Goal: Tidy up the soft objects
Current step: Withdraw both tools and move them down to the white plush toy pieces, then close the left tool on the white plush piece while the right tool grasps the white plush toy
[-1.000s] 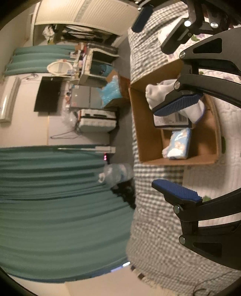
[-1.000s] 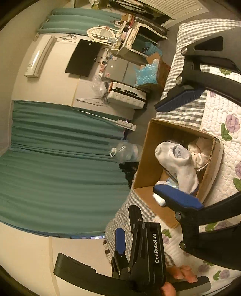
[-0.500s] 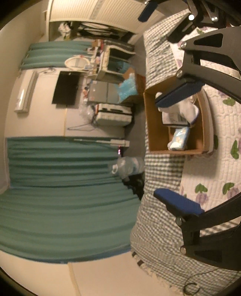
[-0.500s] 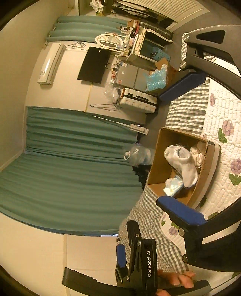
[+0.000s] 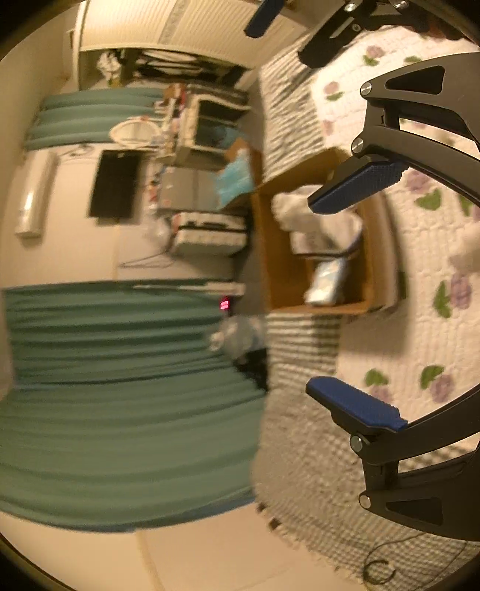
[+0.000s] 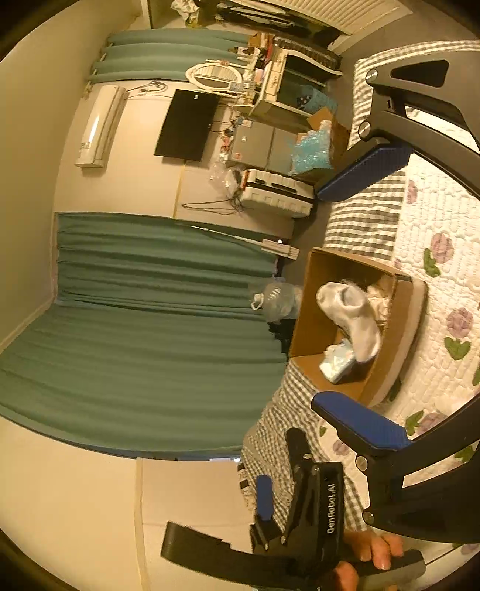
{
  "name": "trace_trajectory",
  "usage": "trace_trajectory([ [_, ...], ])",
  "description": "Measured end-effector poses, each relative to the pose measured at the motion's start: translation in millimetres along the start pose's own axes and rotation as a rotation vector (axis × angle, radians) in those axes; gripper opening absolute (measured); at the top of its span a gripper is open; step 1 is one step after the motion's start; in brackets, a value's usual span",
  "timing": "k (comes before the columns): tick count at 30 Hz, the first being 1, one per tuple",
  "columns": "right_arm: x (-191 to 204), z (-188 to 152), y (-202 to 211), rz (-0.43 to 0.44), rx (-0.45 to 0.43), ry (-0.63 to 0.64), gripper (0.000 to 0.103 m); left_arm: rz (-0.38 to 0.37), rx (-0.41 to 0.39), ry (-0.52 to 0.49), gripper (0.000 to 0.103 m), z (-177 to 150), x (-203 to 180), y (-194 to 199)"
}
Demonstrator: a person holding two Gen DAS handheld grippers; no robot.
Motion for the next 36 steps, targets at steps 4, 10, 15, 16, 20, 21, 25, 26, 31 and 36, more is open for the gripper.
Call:
trace_trajectory([
  [4, 1.3, -16.6, -4.0, 0.021, 0.026, -0.015, 0.103, -0.035, 0.093, 0.006, 0.091, -29.3, -4.9, -12.3],
  [10, 6.9, -36.5, -7.5, 0.037, 0.051, -0.013, 0.103, -0.032, 0.169, -0.018, 0.091, -68.8, -13.8, -23.5],
  [15, 9.8, -57.0, -12.9, 0.043, 0.086, -0.02, 0.103, -0.054, 0.238, -0.041, 0.091, -100.0, -22.1, -35.4],
  [16, 9.6, -60.9, -14.3, 0.042, 0.094, -0.021, 0.103, -0.059, 0.256, -0.041, 0.091, -106.6, -22.8, -38.6],
  [20, 5.0, -78.8, -20.8, 0.04, 0.13, -0.036, 0.103, -0.066, 0.311, -0.062, 0.091, -130.8, -27.6, -49.4],
  [21, 4.4, -84.8, -23.1, 0.04, 0.137, -0.042, 0.103, -0.067, 0.331, -0.067, 0.091, -138.1, -28.5, -53.1],
  [25, 7.2, -112.0, -35.6, 0.042, 0.188, -0.026, 0.103, -0.048, 0.433, -0.058, 0.091, -174.5, -28.2, -71.4],
  [26, 8.4, -118.7, -38.3, 0.046, 0.201, -0.021, 0.103, -0.049, 0.453, -0.053, 0.091, -181.3, -27.9, -74.3],
  [31, 13.3, -148.4, -48.3, 0.076, 0.267, -0.027, 0.103, -0.074, 0.547, -0.095, 0.091, -217.9, -37.1, -80.5],
  [36, 18.3, -184.8, -55.6, 0.097, 0.344, -0.043, 0.103, -0.065, 0.565, -0.086, 0.088, -227.1, -33.7, -80.9],
])
Point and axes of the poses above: each gripper's, at about its wrist camera, not at the fingertips, and y roughly against the way its jaws point, x to its left, z to its top, the point moved 6 cm from there along -y, roughly the way its jaws point, and after that the axes turned 5 degrees about y, right-handed, at the moved point
